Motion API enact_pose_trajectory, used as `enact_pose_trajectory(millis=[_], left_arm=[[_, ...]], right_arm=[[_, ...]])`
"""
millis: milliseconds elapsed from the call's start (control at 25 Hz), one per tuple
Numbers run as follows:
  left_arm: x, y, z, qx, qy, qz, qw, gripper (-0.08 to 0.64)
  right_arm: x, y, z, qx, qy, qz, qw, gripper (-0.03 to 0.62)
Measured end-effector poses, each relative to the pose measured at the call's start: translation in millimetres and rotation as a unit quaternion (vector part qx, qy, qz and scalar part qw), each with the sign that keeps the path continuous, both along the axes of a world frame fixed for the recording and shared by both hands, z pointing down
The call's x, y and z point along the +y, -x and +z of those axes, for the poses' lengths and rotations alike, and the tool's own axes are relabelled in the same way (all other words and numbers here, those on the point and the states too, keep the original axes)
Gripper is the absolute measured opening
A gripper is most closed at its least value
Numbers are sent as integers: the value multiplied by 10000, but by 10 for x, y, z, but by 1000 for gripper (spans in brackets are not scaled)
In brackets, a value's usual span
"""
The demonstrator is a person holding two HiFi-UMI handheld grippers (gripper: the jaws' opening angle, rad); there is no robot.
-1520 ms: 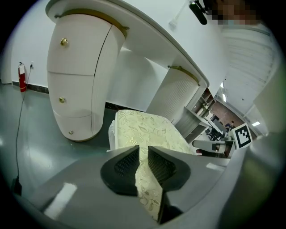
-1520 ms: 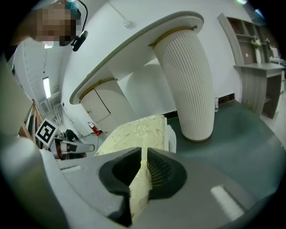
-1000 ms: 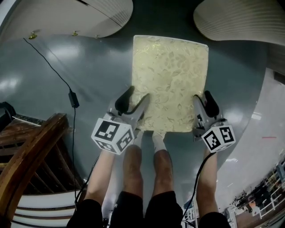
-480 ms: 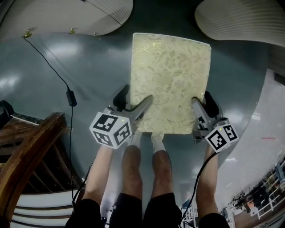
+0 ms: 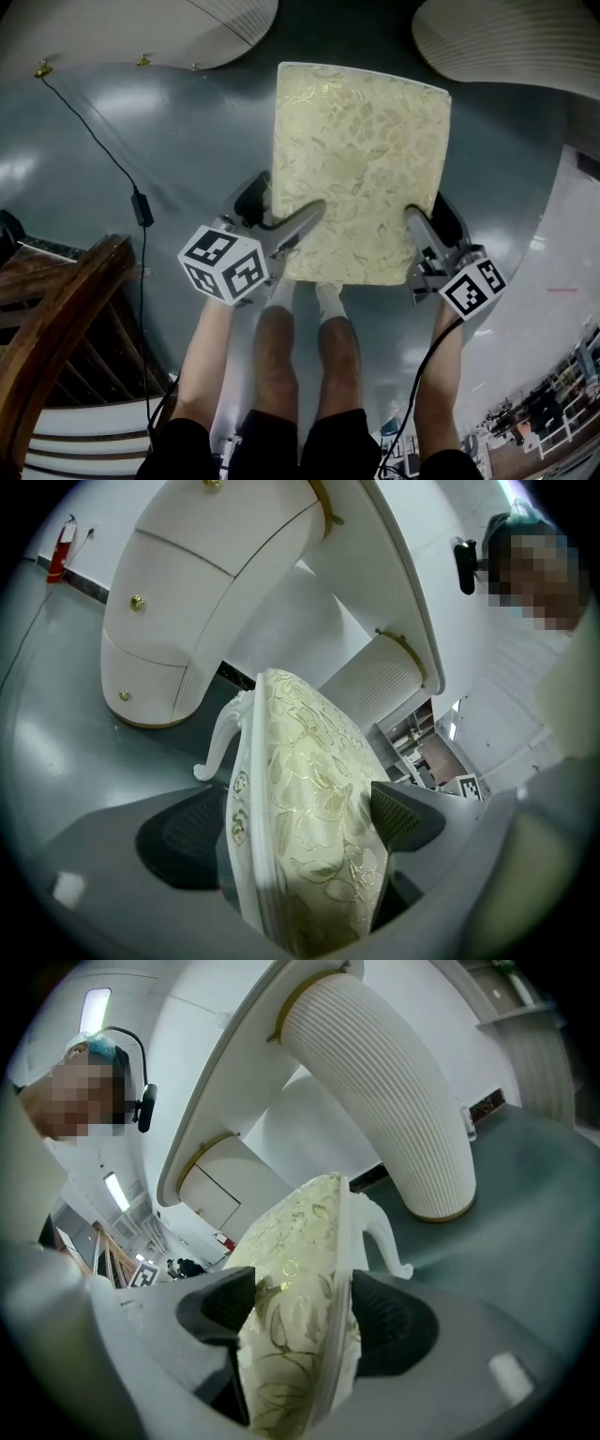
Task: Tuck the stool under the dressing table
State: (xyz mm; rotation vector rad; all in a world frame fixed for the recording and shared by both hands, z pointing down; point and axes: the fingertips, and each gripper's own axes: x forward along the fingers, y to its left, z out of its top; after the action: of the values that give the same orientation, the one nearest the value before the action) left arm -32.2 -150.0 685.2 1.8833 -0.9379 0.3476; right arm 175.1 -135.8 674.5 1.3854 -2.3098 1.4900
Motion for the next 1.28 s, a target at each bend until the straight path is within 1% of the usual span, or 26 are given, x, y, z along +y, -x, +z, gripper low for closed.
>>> enact_pose_trajectory(millis=[80,240,320,680,1040,1280], left_arm=[[0,-1,32,83,67,-26,9999,509],[2,-37,40,283,157,64,9995,514],[7,-70,27,369,183,124,9991,482],[5,-71,31,349,241,132,9990,474],[9,-53,-2,250,290,-120,9992,449],[5,-58,-6,175,341,-113,9992,448]], right_arm=[[-2,-12,33,-46,25,39,10000,344],[13,39,68,-533,153,127,9984,348],[11,72,61,-614,159,103,9979,348],[5,75,68,-504,214,-12,9985,347],[3,77,64,-425,260,92,9987,347],[-6,81,67,-393,359,80,9986,347]])
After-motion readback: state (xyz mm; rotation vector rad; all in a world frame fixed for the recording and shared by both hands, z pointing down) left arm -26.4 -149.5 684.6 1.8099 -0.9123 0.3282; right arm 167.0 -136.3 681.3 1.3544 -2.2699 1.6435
